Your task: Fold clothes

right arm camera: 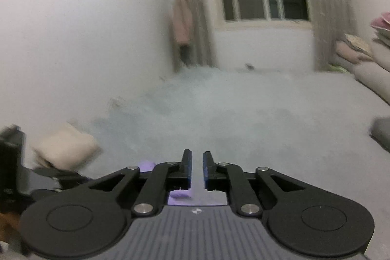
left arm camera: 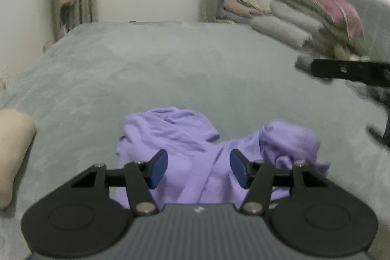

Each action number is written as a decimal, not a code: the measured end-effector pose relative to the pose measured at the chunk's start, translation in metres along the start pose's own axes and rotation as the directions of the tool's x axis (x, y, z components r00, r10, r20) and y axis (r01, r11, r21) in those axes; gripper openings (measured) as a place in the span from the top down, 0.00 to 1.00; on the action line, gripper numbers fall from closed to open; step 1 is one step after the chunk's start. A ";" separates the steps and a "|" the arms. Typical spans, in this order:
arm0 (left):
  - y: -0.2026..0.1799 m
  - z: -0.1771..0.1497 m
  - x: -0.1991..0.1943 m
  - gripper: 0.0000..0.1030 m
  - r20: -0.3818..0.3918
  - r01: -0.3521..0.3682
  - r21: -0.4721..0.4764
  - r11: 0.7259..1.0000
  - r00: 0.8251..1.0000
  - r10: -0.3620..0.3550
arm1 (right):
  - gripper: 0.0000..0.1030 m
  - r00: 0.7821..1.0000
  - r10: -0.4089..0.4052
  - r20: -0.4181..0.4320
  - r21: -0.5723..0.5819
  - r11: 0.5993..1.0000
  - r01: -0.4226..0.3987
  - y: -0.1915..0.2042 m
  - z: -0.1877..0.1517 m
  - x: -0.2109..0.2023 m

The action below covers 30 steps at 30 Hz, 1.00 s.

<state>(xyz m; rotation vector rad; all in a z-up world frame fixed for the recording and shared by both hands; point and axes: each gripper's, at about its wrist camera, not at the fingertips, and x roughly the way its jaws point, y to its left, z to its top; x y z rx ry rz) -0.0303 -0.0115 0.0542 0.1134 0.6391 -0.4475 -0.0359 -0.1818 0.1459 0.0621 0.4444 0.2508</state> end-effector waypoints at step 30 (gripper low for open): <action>0.053 -0.009 -0.079 0.25 -0.008 -0.020 -0.123 0.992 1.000 0.019 | 0.81 0.755 0.565 -0.332 -0.290 0.700 -0.652 0.087 -0.079 -0.007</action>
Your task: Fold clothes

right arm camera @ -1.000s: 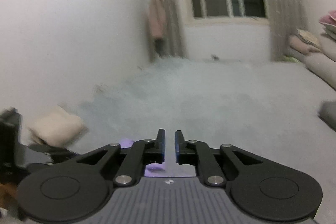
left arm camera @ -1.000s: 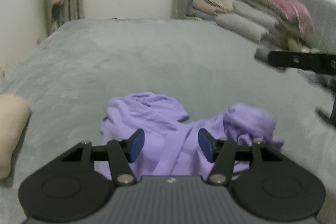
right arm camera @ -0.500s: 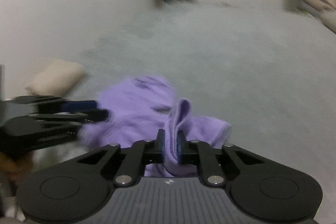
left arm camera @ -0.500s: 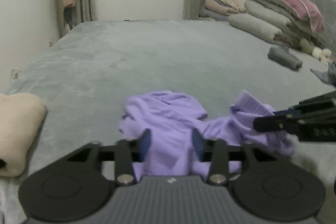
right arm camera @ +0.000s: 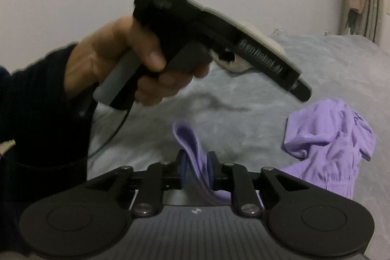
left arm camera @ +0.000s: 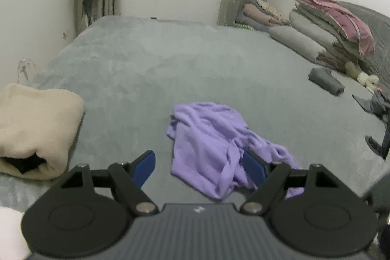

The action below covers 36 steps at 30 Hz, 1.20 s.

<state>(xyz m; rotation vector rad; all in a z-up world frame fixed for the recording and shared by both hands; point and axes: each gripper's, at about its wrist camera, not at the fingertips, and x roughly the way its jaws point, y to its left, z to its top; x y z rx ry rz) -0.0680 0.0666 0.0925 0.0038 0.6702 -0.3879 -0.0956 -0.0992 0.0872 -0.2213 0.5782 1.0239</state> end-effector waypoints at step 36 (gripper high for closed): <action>-0.106 -0.062 0.017 0.42 -0.061 0.015 0.359 0.933 0.998 0.008 | 0.89 0.979 -0.201 -0.043 0.436 0.878 0.199 -0.087 -0.002 -0.001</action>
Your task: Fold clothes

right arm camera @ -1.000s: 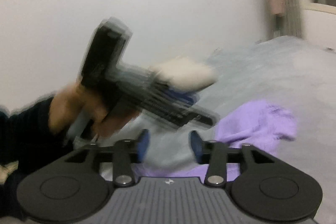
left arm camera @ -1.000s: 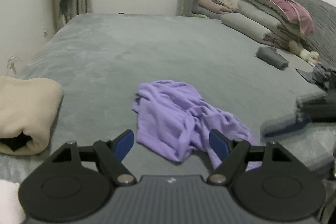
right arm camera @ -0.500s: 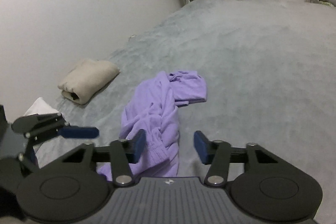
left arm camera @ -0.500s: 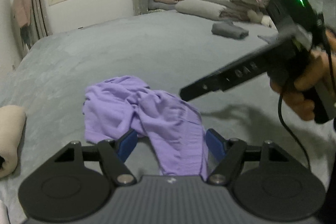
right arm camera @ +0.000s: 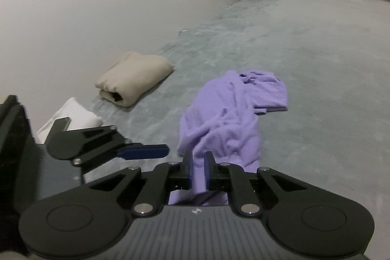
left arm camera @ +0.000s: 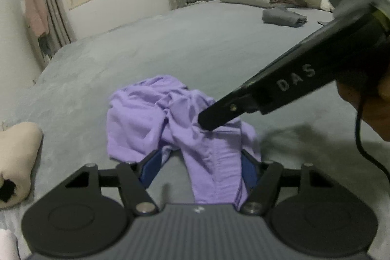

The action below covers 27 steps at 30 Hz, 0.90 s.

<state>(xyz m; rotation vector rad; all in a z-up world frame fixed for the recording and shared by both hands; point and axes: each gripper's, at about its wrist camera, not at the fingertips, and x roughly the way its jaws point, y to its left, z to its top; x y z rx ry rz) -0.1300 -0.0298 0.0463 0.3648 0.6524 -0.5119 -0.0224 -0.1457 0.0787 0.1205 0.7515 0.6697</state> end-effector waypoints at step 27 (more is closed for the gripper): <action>0.183 -0.019 -0.024 0.92 -0.062 -0.176 -0.665 0.726 0.981 0.181 | 0.61 0.988 -0.156 0.010 0.120 0.981 0.153 -0.019 0.003 0.021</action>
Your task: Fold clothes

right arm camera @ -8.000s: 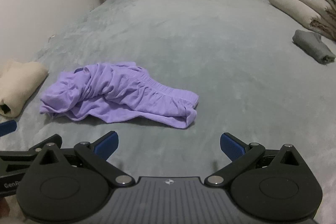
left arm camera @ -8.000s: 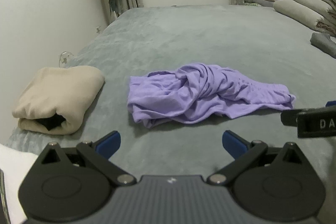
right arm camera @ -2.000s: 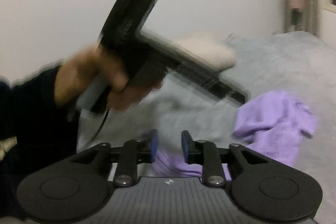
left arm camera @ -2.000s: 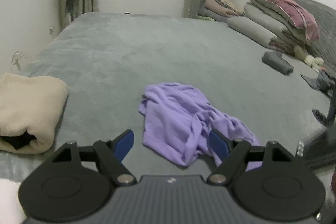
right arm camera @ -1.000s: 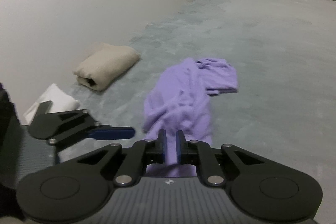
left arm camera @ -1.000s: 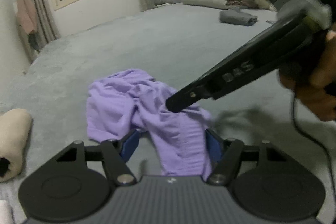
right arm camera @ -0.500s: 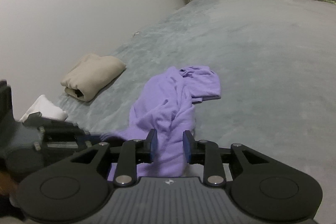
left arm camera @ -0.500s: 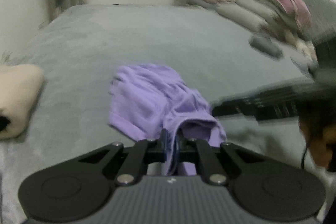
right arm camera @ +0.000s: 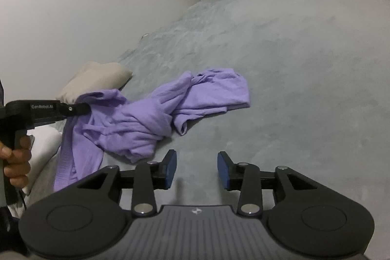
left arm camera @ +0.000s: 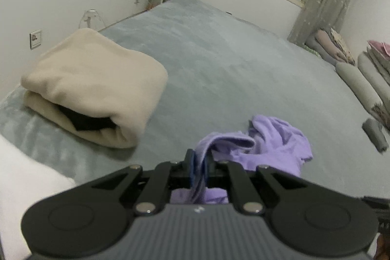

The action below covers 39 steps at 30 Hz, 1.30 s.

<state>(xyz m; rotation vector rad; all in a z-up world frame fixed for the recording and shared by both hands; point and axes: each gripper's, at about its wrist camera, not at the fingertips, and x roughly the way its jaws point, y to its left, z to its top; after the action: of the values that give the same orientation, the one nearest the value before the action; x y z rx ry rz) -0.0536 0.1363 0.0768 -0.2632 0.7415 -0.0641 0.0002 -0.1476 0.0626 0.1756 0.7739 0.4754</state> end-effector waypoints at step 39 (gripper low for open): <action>0.028 0.045 0.010 0.94 0.184 0.313 -0.192 0.930 0.943 -0.279 | 0.96 0.868 -0.288 0.404 0.193 0.955 0.227 -0.073 0.080 -0.120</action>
<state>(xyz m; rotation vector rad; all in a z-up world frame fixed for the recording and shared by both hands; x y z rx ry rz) -0.0166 0.1715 0.0949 -0.5852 0.5493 -0.2476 0.0088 -0.2671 0.1710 0.2918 0.3855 0.1150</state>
